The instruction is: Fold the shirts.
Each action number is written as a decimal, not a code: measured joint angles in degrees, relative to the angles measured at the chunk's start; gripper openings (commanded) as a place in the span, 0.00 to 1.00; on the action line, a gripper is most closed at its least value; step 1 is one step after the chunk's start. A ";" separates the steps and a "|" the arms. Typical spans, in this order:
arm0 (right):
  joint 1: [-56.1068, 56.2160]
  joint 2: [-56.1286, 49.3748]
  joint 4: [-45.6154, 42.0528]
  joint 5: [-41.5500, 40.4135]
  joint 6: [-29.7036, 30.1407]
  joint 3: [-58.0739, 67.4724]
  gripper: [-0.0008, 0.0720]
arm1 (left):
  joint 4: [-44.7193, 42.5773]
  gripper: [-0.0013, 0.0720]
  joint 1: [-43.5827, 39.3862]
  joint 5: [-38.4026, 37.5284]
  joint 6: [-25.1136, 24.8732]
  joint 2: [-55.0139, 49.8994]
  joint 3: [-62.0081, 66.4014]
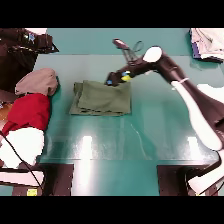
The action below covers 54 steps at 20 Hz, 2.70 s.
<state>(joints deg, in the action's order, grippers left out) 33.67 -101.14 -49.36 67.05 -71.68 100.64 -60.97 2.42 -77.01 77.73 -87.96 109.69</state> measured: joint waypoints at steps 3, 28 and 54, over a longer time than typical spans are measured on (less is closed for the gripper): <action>-6.21 6.67 -2.51 0.57 -3.19 -11.45 0.95 | 0.07 0.06 0.02 -0.33 0.00 -0.02 -0.07; -13.88 5.27 11.67 -10.62 -0.07 -22.84 0.03 | 3.45 0.06 -3.85 -2.34 -0.15 -0.24 -0.09; -69.85 32.24 -0.28 -8.57 -0.28 -18.51 0.03 | 0.61 0.06 -25.73 8.81 -0.15 -0.24 -0.11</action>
<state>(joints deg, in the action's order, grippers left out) -36.18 -68.90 -49.65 58.48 -71.96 82.13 -60.36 -23.31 -68.20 77.58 -88.20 109.58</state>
